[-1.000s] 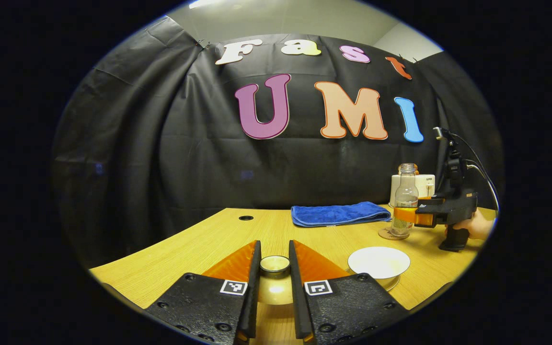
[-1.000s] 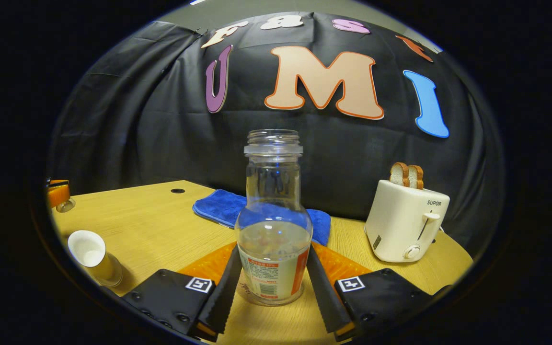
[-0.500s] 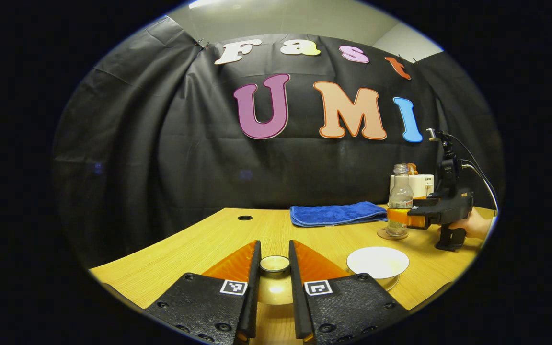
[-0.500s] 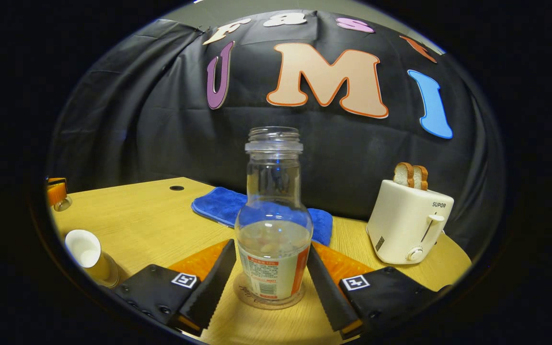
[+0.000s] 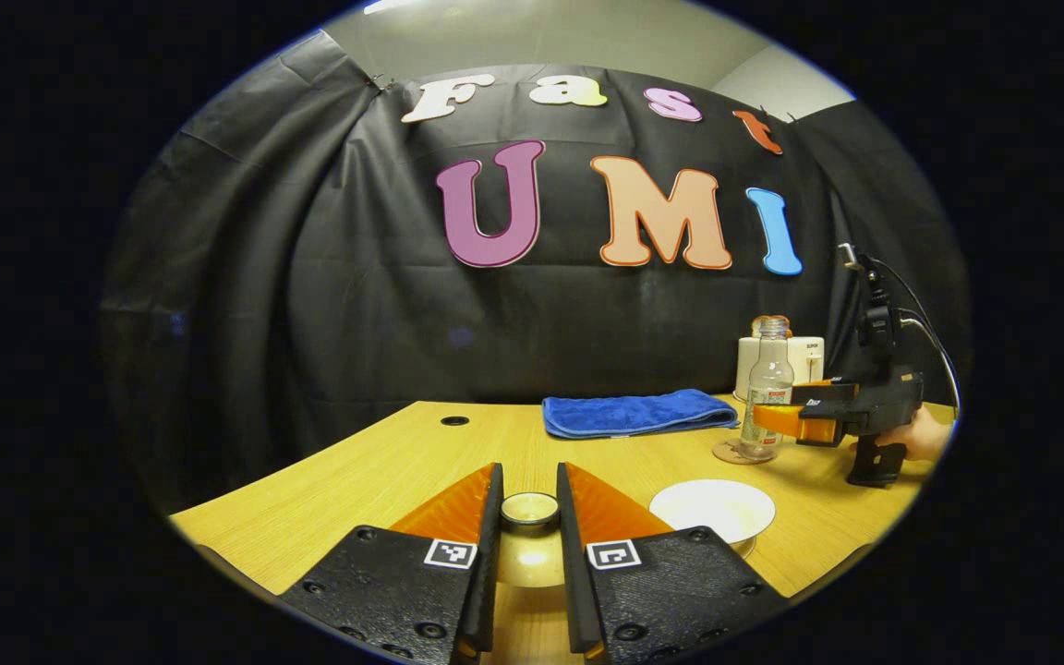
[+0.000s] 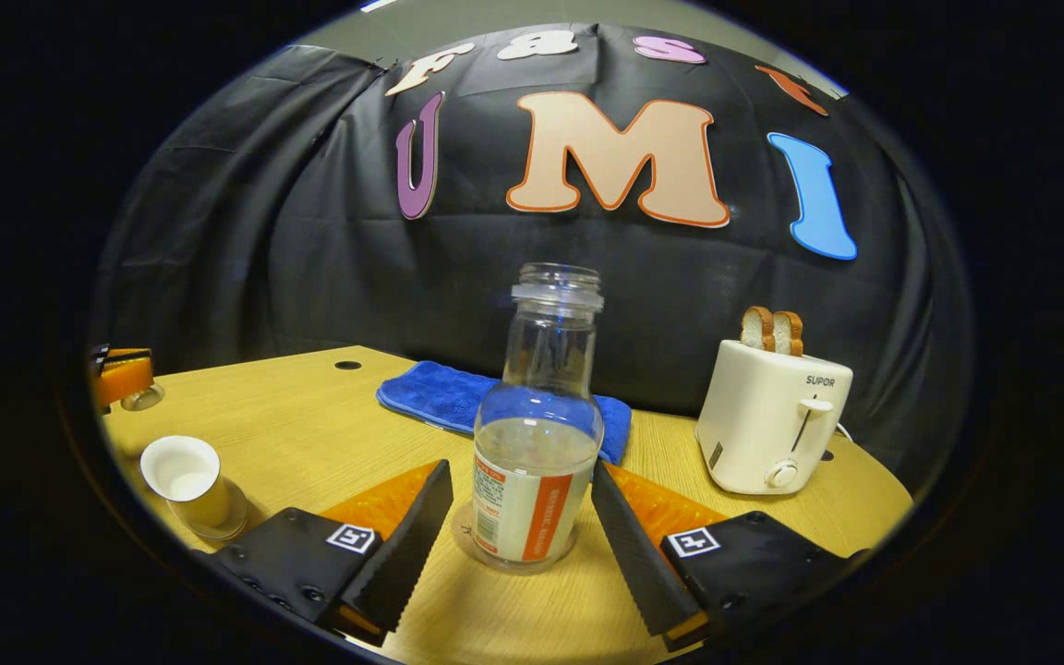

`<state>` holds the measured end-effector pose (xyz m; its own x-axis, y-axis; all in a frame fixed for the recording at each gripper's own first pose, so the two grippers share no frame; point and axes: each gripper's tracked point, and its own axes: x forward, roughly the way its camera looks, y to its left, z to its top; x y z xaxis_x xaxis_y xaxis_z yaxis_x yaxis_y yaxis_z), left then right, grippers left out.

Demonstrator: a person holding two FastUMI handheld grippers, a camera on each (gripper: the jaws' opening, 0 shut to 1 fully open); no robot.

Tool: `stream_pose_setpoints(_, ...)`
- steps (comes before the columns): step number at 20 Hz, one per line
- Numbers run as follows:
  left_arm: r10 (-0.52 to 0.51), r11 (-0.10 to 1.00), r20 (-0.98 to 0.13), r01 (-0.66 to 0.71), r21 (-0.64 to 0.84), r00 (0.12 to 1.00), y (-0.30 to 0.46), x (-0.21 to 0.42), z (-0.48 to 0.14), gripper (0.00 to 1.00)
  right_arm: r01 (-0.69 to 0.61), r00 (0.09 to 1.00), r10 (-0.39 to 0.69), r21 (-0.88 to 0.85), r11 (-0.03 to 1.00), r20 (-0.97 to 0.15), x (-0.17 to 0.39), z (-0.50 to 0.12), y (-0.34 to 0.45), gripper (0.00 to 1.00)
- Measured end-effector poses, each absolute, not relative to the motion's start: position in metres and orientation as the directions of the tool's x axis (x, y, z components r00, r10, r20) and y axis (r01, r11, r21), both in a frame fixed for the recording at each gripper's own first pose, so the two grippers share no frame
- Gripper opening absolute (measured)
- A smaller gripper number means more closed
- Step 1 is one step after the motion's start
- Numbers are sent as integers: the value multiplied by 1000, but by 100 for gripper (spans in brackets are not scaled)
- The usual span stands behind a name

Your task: Open the teacup lid with one hand, grasp the water bottle and pour water into the teacup with the other hand; after pouring, place the water bottle on the coaster and then close the teacup lid.

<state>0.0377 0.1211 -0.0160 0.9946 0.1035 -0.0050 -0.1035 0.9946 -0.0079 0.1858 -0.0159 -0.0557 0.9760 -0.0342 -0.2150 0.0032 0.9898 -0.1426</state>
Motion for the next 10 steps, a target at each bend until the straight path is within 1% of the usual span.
stream_pose_setpoints(5,90,996,-6,-90,-10,996,113,44,-16,29,30,972,-59,-131,991,-226,184,-58,-23,98)
stream_pose_setpoints(6,82,997,-5,-82,-10,997,111,46,-16,29,34,970,-64,-130,991,-233,181,-59,-25,100)
stream_pose_setpoints(7,75,997,-4,-75,-11,997,108,46,-16,29,39,971,-69,-129,991,-231,178,-58,-26,98)
stream_pose_setpoints(10,35,999,1,-35,-12,999,96,53,-16,29,57,978,-83,-135,989,-191,163,-49,-31,98)
